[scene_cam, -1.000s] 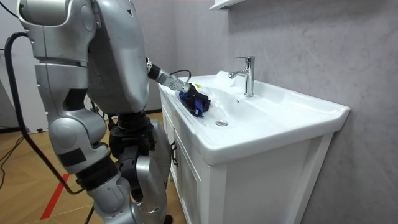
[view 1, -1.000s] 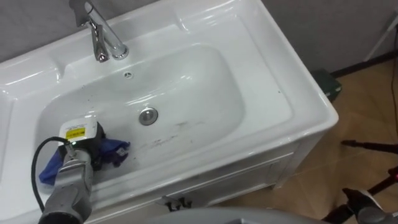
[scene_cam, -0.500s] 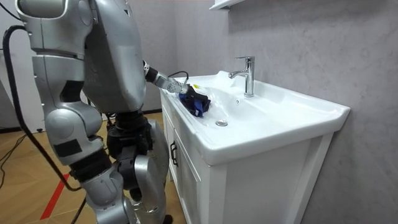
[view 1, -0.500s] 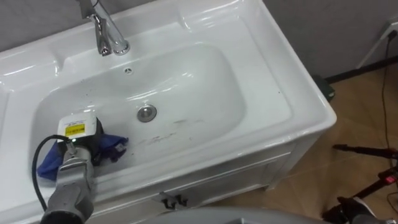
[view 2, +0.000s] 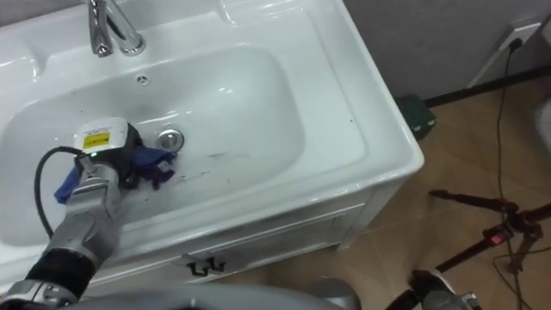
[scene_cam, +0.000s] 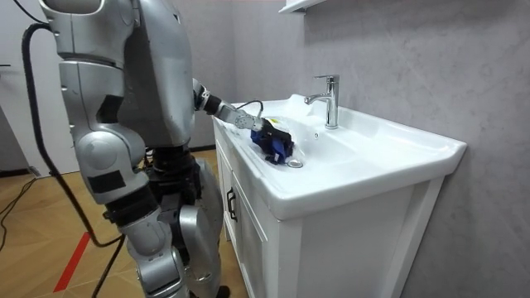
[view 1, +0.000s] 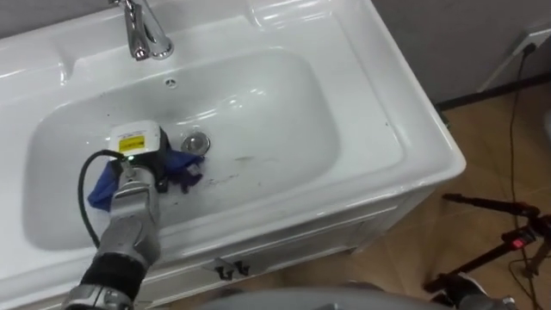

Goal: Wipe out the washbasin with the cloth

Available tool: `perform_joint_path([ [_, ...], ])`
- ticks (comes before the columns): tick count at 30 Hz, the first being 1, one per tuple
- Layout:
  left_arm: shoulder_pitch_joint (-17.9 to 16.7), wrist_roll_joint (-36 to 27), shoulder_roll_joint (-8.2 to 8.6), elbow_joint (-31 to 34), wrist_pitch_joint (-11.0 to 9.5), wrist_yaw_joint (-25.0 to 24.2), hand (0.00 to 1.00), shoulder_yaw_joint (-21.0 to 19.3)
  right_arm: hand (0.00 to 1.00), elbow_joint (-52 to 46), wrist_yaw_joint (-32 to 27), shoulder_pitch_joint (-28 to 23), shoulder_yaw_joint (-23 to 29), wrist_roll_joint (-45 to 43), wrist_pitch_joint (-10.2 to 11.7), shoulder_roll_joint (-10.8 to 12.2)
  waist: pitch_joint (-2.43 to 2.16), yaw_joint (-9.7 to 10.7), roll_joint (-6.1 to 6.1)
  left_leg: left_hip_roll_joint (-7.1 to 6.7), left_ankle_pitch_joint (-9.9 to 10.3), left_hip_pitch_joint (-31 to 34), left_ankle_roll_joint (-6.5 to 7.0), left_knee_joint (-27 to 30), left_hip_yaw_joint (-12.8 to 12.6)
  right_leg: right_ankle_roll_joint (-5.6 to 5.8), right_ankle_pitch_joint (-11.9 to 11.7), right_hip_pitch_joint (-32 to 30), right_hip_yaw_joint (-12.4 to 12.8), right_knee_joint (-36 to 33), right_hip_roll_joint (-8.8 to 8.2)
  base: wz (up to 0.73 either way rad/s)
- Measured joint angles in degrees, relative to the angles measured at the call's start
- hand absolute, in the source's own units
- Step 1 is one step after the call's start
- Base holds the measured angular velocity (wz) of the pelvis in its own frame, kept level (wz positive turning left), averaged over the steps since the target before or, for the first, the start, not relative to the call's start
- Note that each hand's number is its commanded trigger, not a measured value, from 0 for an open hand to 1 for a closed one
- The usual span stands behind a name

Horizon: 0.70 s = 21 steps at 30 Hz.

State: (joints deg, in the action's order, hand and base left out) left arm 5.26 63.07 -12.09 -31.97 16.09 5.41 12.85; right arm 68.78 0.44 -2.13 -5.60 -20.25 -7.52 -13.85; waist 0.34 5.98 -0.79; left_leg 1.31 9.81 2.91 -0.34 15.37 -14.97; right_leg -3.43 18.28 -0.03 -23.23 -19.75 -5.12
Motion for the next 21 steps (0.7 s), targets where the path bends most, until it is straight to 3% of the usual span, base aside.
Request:
perform_joint_path([
  [2,2.9,-1.5,0.14,-0.7,0.1,-1.5,1.0,3.1,0.0,1.3,0.0,1.4,-0.5,0.2,0.0,0.7,0.12,0.6,-0.18,-0.01,0.0,0.5,0.02,0.2,0.0,0.04,-0.1,-0.3,0.3,0.0,0.07,0.04],
  [6,4.7,-1.8,0.34,0.5,1.2,-4.6,1.0,5.4,0.0,2.8,0.0,2.9,-1.6,0.2,-0.1,0.8,0.16,2.4,-0.22,-0.14,-0.1,1.1,0.22,0.5,-0.7,0.05,-0.1,-0.6,1.8,0.0,0.2,0.17],
  [11,8.6,-7.2,1.99,0.6,1.5,-7.3,1.0,8.1,0.0,4.7,-0.1,3.2,-4.6,0.7,-0.2,1.4,0.27,3.6,-0.12,-0.26,0.0,1.9,0.49,1.4,-0.9,0.27,-0.2,-0.4,2.0,0.4,0.18,0.12],
  [15,8.9,-10.4,2.3,2.3,1.5,-9.0,1.0,8.3,0.0,4.9,-0.1,3.3,-6.1,1.0,-1.1,2.3,0.3,4.0,-0.07,-0.22,0.0,2.0,0.54,1.5,-1.5,0.37,-0.2,-0.1,2.1,0.9,0.32,0.07],
  [21,10.5,-11.2,5.12,5.6,1.5,-12.1,1.0,12.8,0.0,4.5,0.0,3.4,-7.0,1.3,-1.3,2.7,0.35,4.9,0.01,-0.17,0.1,2.2,0.73,2.3,-2.4,0.53,-0.3,0.2,2.9,1.0,0.33,0.03],
])
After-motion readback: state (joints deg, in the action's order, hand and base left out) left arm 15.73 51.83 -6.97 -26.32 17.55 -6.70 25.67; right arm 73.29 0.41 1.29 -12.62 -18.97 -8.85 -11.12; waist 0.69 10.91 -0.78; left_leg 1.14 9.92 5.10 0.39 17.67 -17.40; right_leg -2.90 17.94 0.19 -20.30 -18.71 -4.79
